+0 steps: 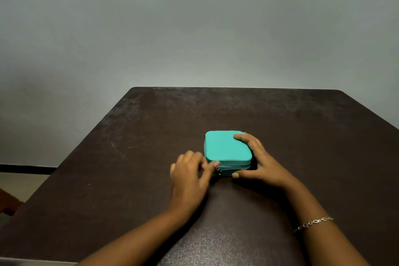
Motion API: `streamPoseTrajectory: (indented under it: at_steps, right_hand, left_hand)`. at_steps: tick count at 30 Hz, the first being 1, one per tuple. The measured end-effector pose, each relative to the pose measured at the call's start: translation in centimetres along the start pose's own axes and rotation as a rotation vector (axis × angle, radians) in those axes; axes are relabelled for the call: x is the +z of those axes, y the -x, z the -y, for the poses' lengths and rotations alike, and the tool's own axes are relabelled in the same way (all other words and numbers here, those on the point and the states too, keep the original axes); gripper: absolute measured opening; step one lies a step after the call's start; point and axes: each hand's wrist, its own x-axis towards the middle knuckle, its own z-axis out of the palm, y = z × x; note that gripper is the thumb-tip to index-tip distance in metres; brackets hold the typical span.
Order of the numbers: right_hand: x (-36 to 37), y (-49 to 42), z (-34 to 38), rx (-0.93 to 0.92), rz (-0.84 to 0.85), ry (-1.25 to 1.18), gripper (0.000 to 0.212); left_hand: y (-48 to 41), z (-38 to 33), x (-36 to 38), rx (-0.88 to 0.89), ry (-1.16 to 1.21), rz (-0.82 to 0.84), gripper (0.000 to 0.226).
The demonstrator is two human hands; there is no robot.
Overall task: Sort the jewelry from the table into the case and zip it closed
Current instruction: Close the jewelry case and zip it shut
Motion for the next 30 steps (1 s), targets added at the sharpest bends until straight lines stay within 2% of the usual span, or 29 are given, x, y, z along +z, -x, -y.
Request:
streamPoseTrajectory:
  at_steps: [1, 3, 4, 6, 7, 8, 11, 13, 18, 23, 30]
  right_hand:
    - [-0.2, 0.5, 0.3, 0.026, 0.012, 0.020, 0.088]
    - [0.0, 2.0, 1.1, 0.070, -0.069, 0.124, 0.088]
    - [0.6, 2.9, 1.5, 0.078, -0.184, 0.189, 0.081]
    - [2.6, 4.8, 2.7, 0.061, -0.473, 0.239, 0.049]
    - [3.7, 5.5, 3.4, 0.055, -0.560, 0.247, 0.033]
    - [4.6, 5.9, 4.0, 0.070, -0.582, 0.267, 0.023]
    - [6.2, 5.4, 5.4, 0.183, -0.449, 0.400, 0.007]
    - [6.6, 4.3, 5.8, 0.253, -0.415, 0.468, 0.015]
    - [7.5, 2.7, 6.6, 0.352, -0.460, 0.505, 0.024]
    - [8.7, 1.9, 6.1, 0.419, -0.527, 0.418, 0.024]
    - [9.1, 1.6, 6.3, 0.492, -0.581, 0.440, 0.029]
  left_hand:
    - [-0.5, 0.8, 0.0, -0.011, 0.056, -0.060, 0.032]
    - [-1.6, 1.9, -0.4, -0.027, 0.153, -0.026, 0.044]
    - [-2.0, 2.3, -0.5, -0.041, 0.202, 0.042, 0.058]
    - [-2.7, 2.8, -0.5, -0.092, 0.296, 0.217, 0.084]
    - [-3.0, 2.8, -0.4, -0.116, 0.324, 0.298, 0.092]
    - [-3.3, 2.8, -0.3, -0.130, 0.338, 0.363, 0.097]
    - [-4.1, 2.7, 0.1, -0.148, 0.355, 0.476, 0.103]
    - [-4.4, 2.9, 0.3, -0.144, 0.378, 0.526, 0.104]
    - [-4.3, 3.2, 0.4, -0.147, 0.384, 0.546, 0.097]
    - [-4.3, 3.2, 0.5, -0.131, 0.341, 0.533, 0.102]
    - [-4.3, 3.2, 0.5, -0.120, 0.310, 0.528, 0.103]
